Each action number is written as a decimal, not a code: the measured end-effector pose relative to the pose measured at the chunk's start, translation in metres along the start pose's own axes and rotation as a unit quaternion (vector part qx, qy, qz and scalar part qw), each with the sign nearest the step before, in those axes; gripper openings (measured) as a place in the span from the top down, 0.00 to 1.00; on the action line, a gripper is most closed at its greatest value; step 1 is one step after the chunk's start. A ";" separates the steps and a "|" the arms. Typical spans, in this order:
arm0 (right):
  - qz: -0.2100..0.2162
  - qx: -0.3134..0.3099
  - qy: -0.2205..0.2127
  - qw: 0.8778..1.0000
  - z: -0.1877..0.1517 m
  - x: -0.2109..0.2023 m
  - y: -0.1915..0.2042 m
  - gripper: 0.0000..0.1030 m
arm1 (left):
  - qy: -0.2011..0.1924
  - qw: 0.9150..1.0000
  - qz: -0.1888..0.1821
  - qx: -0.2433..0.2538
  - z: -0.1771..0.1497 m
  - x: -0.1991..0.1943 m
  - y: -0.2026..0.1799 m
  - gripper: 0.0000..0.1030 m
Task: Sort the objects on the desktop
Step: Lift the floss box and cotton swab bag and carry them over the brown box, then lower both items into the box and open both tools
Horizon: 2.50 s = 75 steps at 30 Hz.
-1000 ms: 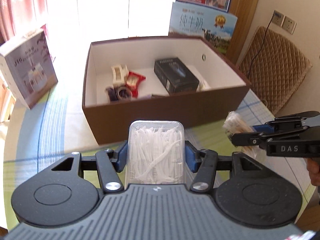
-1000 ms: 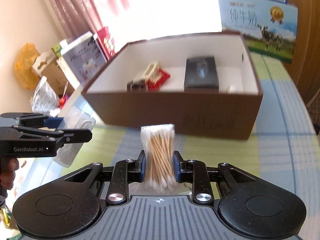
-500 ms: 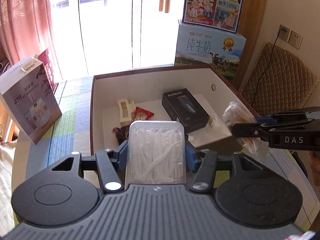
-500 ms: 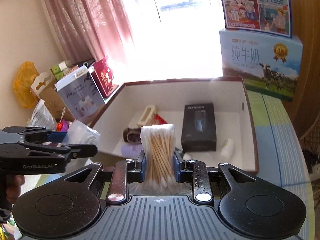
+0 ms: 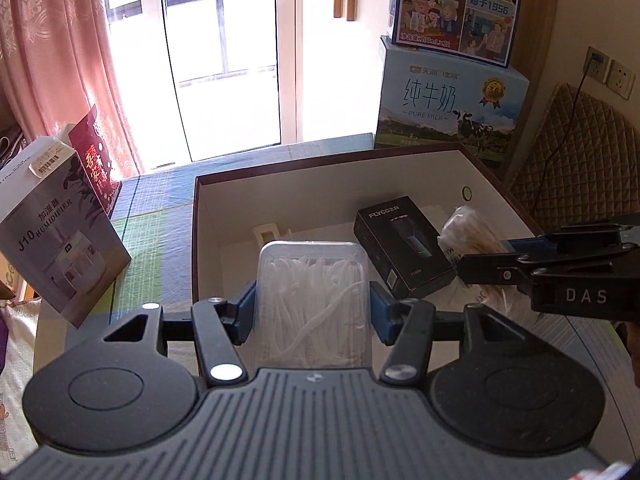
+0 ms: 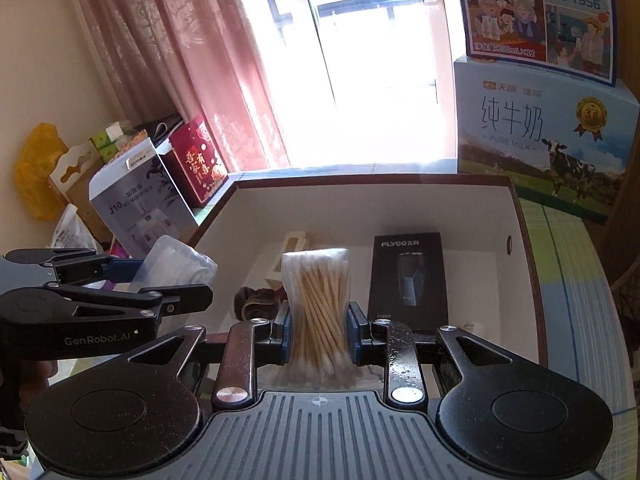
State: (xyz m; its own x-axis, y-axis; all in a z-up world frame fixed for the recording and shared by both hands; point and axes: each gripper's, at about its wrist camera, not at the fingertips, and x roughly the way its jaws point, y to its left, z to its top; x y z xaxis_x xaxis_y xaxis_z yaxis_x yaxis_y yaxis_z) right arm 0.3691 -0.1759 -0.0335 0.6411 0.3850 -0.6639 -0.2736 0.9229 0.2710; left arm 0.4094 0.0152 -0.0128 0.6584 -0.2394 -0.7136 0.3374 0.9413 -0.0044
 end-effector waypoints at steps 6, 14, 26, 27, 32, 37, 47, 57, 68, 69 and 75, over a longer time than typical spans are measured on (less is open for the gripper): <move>-0.006 0.004 0.010 1.000 0.010 0.024 -0.003 0.77 | 0.013 1.000 0.005 -0.004 0.009 0.023 0.009 0.49; -0.010 0.025 0.032 0.999 0.016 0.055 -0.010 0.77 | 0.033 0.999 0.009 -0.011 0.019 0.052 0.018 0.49; -0.017 0.038 0.056 0.998 0.026 0.097 -0.016 0.77 | 0.061 0.998 0.006 -0.014 0.024 0.093 0.023 0.49; -0.018 0.040 0.057 0.997 0.026 0.099 -0.017 0.77 | 0.063 0.998 0.007 -0.014 0.025 0.096 0.024 0.49; -0.023 0.042 0.063 0.997 0.031 0.112 -0.019 0.77 | 0.068 0.998 0.009 -0.014 0.026 0.107 0.028 0.49; -0.022 0.040 0.070 0.997 0.034 0.124 -0.022 0.77 | 0.072 0.997 0.009 -0.018 0.027 0.113 0.032 0.49; -0.010 0.054 0.037 0.998 0.036 0.123 -0.030 0.54 | 0.069 0.997 0.019 -0.020 0.033 0.117 0.040 0.49; -0.017 0.047 0.025 0.998 0.036 0.109 -0.032 0.41 | 0.067 0.997 0.019 -0.022 0.032 0.115 0.040 0.49; -0.028 0.062 0.029 0.997 0.029 0.098 -0.042 0.31 | 0.067 0.997 0.018 -0.023 0.031 0.112 0.036 0.49; -0.029 0.062 0.029 0.997 0.029 0.097 -0.043 0.30 | 0.067 0.997 0.017 -0.023 0.032 0.112 0.034 0.49; -0.035 0.067 0.028 0.997 0.026 0.092 -0.046 0.27 | 0.066 0.998 0.008 -0.021 0.033 0.113 0.028 0.49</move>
State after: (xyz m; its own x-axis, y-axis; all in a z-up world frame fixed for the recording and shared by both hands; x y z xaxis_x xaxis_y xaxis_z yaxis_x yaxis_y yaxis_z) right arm 0.4595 -0.1827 -0.0884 0.6128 0.3226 -0.7214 -0.1292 0.9415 0.3113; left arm 0.5154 0.0066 -0.0700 0.5686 -0.1933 -0.7995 0.2974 0.9546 -0.0193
